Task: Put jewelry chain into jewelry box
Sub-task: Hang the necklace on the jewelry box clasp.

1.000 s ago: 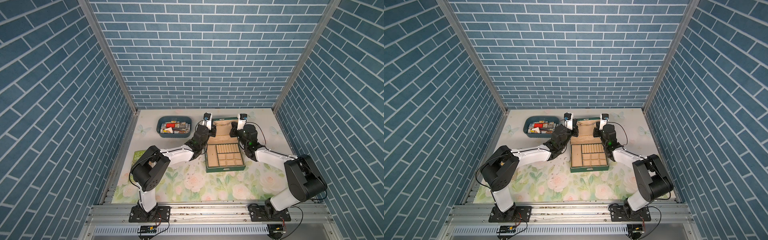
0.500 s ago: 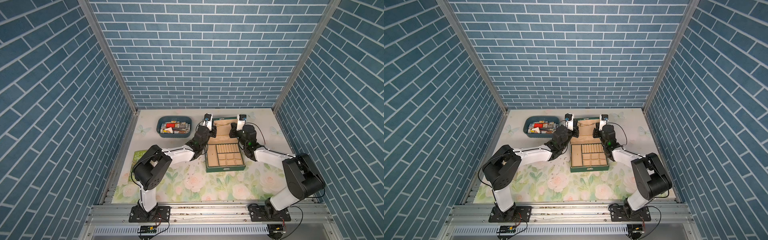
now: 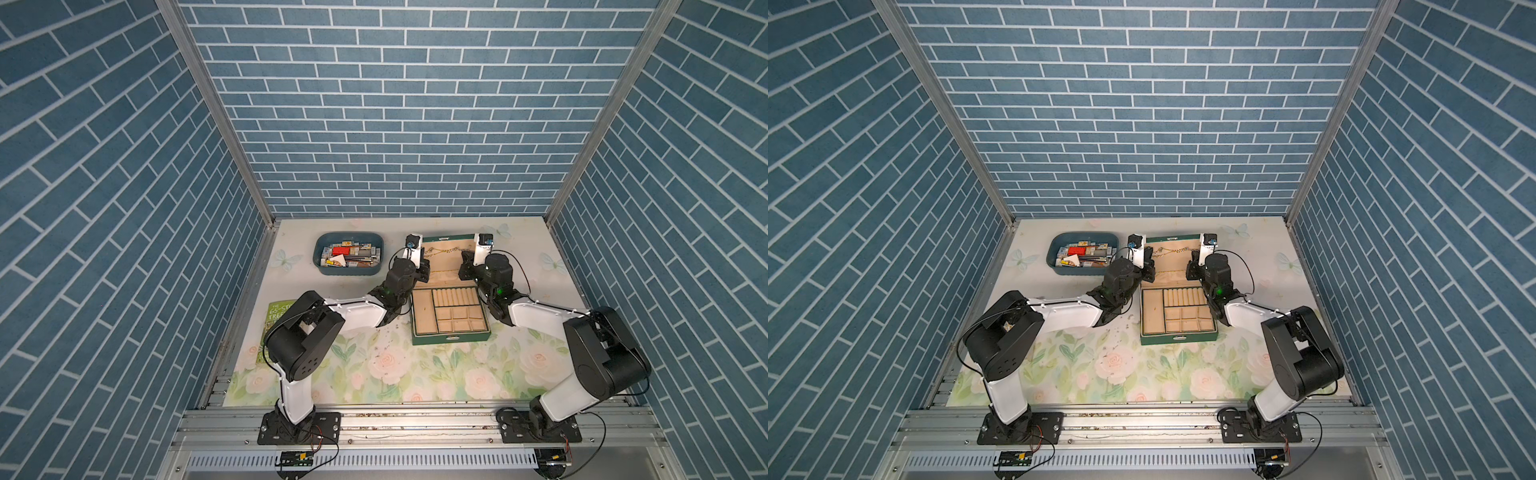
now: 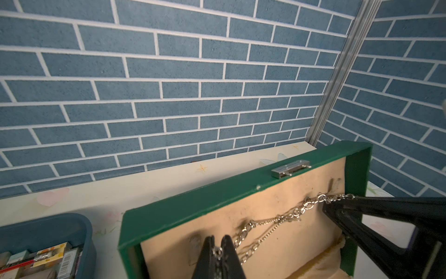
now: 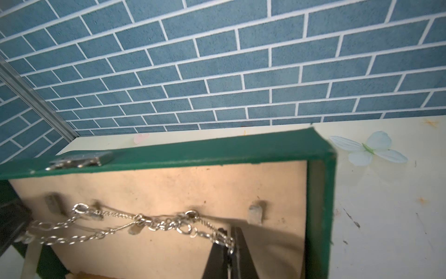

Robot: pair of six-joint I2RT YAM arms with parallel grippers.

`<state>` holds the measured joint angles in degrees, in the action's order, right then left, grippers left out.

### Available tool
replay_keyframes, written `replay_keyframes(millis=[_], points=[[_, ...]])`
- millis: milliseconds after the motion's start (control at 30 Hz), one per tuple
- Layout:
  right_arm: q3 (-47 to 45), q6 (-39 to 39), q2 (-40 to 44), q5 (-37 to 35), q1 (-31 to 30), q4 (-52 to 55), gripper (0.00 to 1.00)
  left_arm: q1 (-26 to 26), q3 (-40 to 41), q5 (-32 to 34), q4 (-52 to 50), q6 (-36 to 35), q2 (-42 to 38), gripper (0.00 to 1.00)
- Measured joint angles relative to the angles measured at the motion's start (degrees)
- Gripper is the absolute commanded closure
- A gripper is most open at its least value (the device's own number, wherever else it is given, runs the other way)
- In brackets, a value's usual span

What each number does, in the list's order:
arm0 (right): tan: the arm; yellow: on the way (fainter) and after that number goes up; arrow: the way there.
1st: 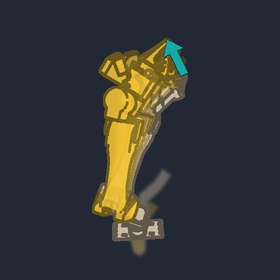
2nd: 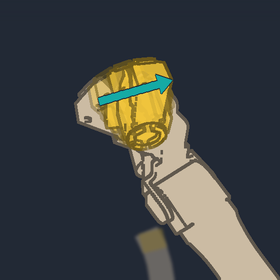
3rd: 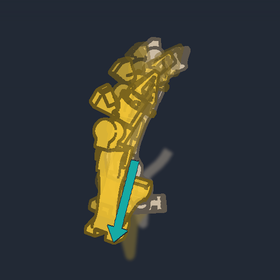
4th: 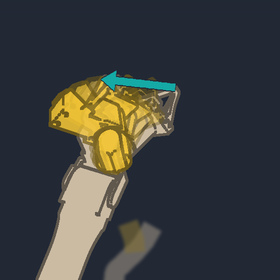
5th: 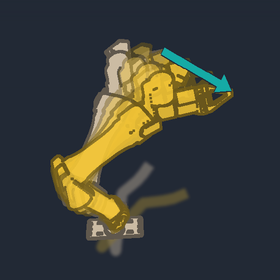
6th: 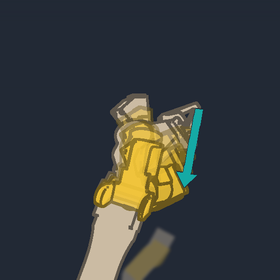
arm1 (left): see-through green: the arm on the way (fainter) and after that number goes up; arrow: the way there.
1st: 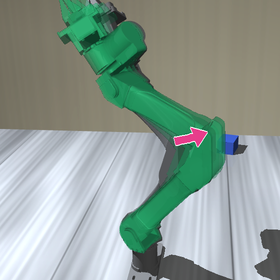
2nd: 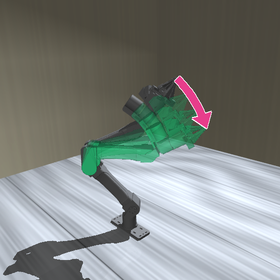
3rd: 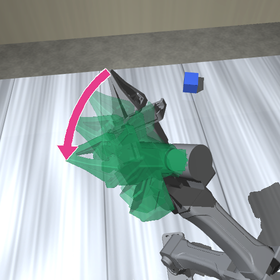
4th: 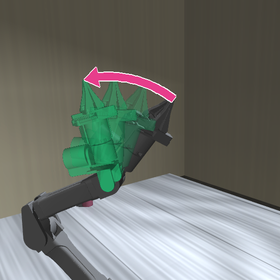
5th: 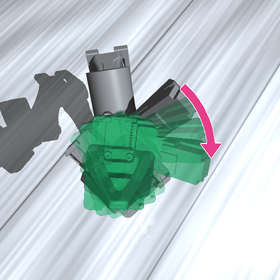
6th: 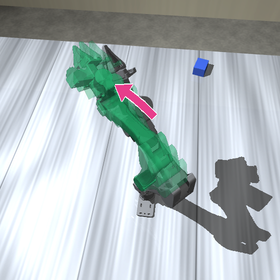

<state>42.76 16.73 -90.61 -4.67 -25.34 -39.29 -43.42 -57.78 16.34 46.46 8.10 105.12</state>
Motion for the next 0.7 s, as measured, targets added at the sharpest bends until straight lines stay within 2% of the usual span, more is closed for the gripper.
replay_keyframes(millis=[233,700], points=[[-0.02,0.0,1.09,0.63,-0.04,-0.24,1.0,-0.02,1.31,-0.59,3.13,-1.25,-2.8,1.0],[-0.07,0.0,1.29,1.03,-0.11,-0.24,1.0,-0.63,-0.46,-2.27,3.41,-2.78,-2.91,1.0]])
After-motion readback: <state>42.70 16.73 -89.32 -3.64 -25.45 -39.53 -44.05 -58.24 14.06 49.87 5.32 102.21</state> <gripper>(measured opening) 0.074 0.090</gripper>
